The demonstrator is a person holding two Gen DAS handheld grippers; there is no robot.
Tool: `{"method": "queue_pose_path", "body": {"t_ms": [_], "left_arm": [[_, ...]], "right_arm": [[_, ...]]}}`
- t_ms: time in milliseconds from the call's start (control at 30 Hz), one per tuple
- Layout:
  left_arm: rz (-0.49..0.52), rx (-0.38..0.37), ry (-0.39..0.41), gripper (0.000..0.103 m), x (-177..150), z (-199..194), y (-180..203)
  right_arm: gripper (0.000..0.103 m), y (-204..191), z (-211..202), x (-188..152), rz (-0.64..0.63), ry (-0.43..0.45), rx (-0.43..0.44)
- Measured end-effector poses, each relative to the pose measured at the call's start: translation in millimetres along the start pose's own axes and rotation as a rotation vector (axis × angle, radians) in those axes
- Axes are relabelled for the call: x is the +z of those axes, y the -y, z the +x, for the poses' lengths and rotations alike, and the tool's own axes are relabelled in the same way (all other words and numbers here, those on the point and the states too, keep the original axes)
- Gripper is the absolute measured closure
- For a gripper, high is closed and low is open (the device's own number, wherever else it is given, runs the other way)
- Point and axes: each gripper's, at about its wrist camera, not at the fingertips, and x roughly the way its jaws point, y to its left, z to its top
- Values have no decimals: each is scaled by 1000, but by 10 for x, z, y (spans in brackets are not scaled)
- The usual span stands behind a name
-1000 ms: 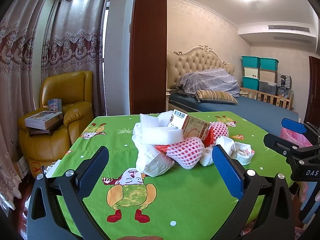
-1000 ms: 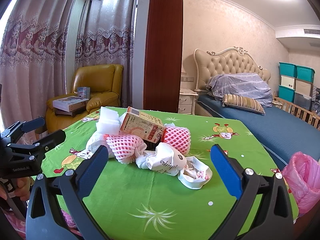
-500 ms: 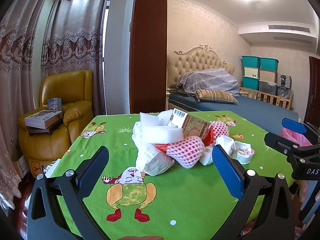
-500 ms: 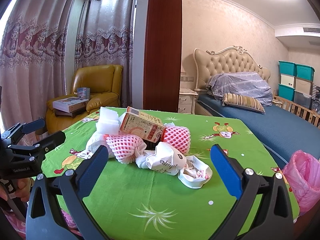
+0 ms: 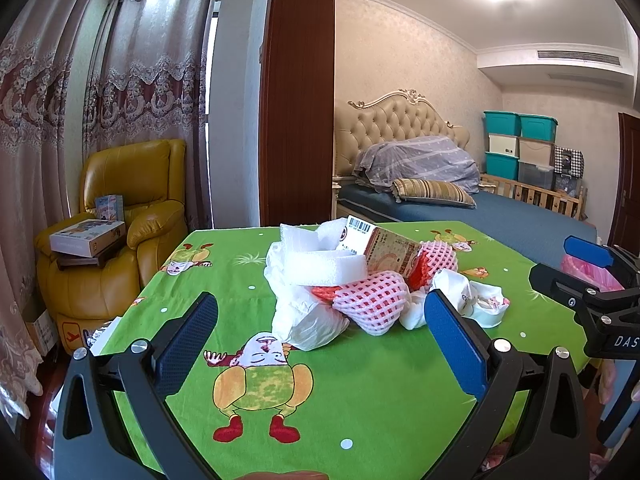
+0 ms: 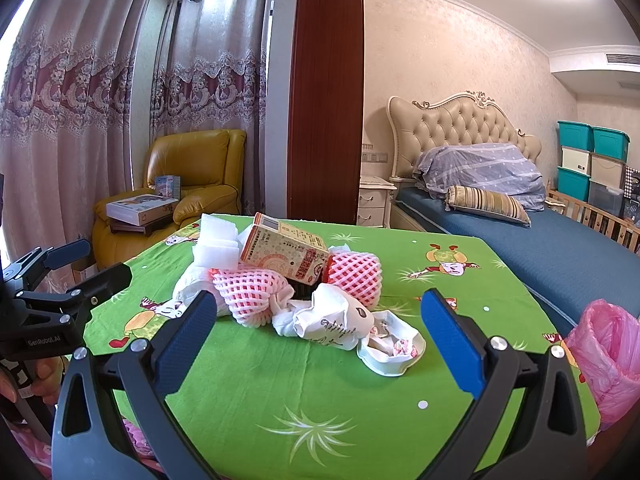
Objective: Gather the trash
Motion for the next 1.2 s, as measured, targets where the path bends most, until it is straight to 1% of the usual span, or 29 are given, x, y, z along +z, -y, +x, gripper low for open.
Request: {"method": "queue_pose_path", "body": {"t_ms": [1100,1200], "left_arm": [[-2,-2,-4,6,3,6,0],[-1,-4,-9,6,-64,26,35]], "right_arm": [[4,-3,-5,-30,9,-2,2],[4,-4,-2,-38,11,-3,3]]}}
